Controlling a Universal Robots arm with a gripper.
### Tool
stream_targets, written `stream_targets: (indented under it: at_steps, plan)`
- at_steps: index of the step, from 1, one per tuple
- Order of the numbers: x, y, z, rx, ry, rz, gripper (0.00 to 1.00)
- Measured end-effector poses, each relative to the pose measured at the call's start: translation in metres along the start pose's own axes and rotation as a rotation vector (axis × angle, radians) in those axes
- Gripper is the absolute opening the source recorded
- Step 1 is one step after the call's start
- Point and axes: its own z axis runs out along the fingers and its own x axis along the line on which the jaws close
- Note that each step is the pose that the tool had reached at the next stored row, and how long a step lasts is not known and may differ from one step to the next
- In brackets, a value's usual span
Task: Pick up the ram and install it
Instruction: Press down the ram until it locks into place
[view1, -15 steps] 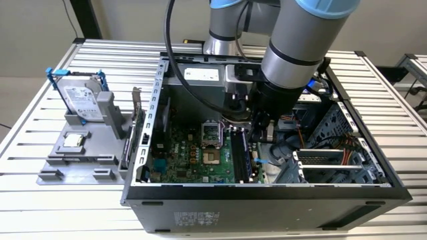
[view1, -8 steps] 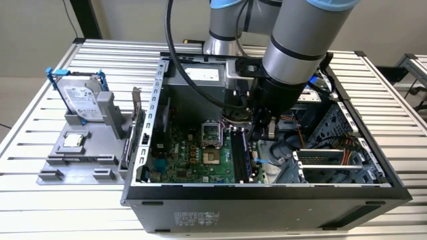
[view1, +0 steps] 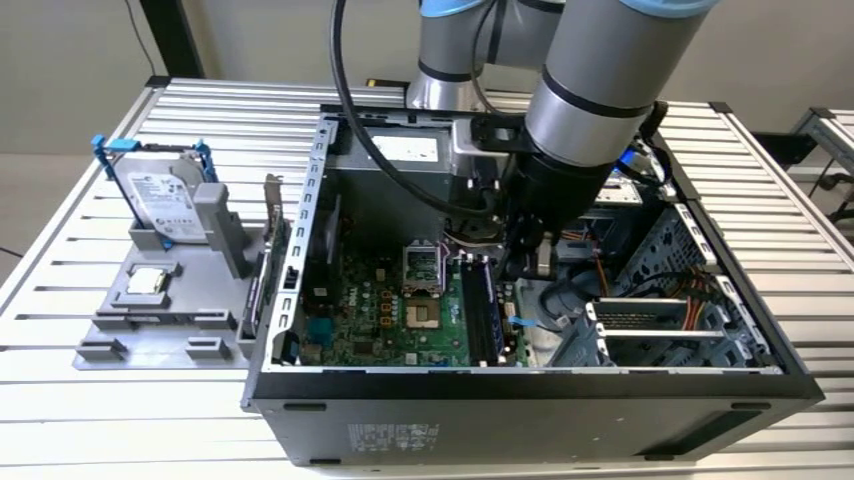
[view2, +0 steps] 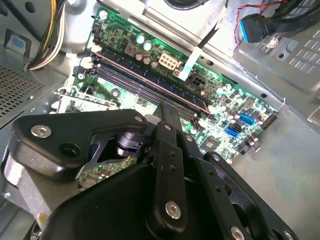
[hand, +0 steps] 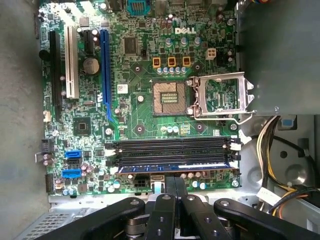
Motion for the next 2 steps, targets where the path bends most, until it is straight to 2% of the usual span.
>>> stream_targets:
  at_steps: [2]
  plan:
    - [0.0000, 0.0000, 0.0000, 0.0000, 0.0002, 0.000, 0.00]
